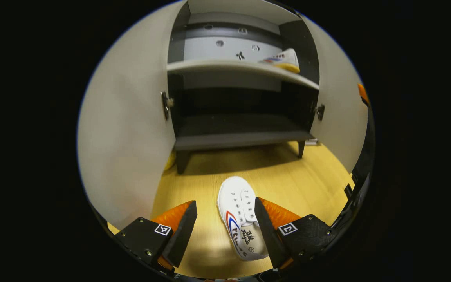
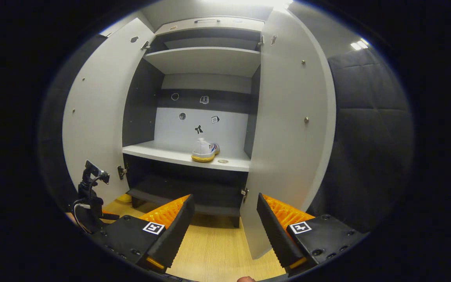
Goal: Grab one shoe with the right hand and put it into the shoe cabinet, grab the other shoe with the left hand and put it into the shoe cabinet; then close the right door with the right hand and the left door with the left hand.
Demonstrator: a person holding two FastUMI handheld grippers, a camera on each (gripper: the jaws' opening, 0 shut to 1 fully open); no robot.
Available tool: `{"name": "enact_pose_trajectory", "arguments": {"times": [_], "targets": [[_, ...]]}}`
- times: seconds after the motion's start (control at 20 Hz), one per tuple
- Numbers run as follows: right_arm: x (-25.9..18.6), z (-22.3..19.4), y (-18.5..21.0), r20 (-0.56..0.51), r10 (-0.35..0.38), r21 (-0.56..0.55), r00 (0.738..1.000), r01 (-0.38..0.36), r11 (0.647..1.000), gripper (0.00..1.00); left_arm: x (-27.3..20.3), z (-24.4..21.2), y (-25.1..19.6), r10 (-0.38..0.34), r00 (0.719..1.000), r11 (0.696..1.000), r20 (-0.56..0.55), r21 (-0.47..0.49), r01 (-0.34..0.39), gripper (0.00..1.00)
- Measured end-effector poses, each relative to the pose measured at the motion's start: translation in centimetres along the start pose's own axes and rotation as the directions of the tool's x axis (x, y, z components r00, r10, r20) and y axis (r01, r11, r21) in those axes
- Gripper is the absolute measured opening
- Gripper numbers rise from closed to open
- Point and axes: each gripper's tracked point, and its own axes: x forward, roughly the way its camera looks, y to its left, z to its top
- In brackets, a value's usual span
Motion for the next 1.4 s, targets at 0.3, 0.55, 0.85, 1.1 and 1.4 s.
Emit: {"name": "enact_pose_trajectory", "arguments": {"times": [0.3, 0.55, 0.85, 1.1, 1.4], "targets": [[-1.3, -2.6, -0.5, -0.074, -0.005, 0.006, 0.997, 0.005, 1.000, 1.00, 2.7, -3.6, 0.0, -0.004, 0.992, 1.000, -0.123, 0.002, 0.005, 0.80], [-1.5, -3.4, -0.3, -0.098, 0.005, -0.005, 0.995, -0.006, 1.000, 1.00, 4.2, -6.0, 0.5, 0.018, 0.980, 1.000, -0.198, 0.010, -0.017, 0.80], [-1.7, -4.1, 0.1, -0.121, 0.022, -0.022, 0.992, -0.025, 0.999, 1.00, 4.5, -6.9, -1.5, -0.057, 0.972, 0.997, -0.228, -0.070, 0.042, 0.59], [-2.0, -4.0, -0.3, -0.121, 0.037, -0.027, 0.992, -0.040, 0.999, 1.00, 5.0, -6.6, -0.6, 0.010, 0.976, 0.998, -0.218, -0.059, -0.024, 0.12], [-2.2, -4.2, -1.0, -0.119, 0.041, -0.026, 0.992, -0.045, 0.999, 1.00, 3.9, -4.5, -0.5, 0.002, 0.988, 0.998, -0.157, -0.060, -0.012, 0.00]]}}
